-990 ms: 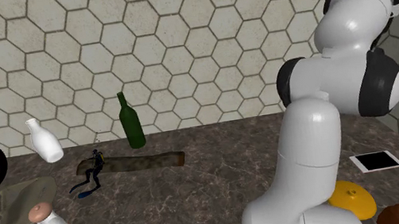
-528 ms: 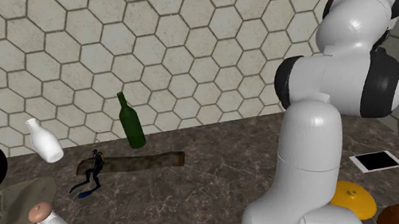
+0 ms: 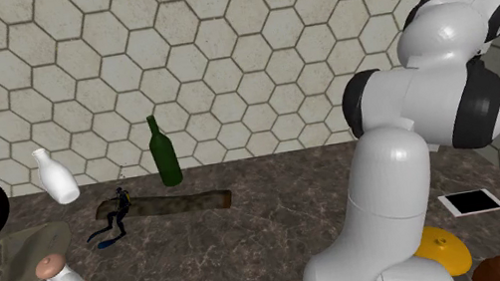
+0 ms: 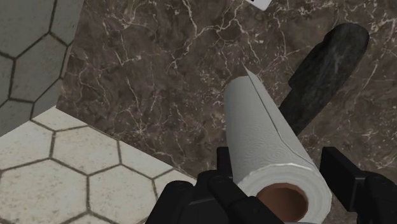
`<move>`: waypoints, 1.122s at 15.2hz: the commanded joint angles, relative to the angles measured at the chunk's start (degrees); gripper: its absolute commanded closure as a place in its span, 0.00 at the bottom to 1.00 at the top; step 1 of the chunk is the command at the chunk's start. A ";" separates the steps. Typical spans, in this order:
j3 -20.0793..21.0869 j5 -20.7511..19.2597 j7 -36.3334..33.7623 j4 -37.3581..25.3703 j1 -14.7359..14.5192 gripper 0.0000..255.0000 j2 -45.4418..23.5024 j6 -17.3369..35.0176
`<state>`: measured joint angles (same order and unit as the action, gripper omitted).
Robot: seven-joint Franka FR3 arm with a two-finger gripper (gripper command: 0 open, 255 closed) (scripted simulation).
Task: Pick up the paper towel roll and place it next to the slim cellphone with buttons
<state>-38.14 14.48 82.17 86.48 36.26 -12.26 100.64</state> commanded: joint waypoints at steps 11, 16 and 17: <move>0.42 0.36 1.14 9.53 -0.89 1.00 0.20 9.32; 0.65 1.06 1.93 12.70 -0.94 1.00 -0.40 12.88; 0.70 1.23 2.10 13.29 -0.94 1.00 -0.56 13.58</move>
<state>-37.48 15.45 83.99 99.20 35.24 -12.56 113.46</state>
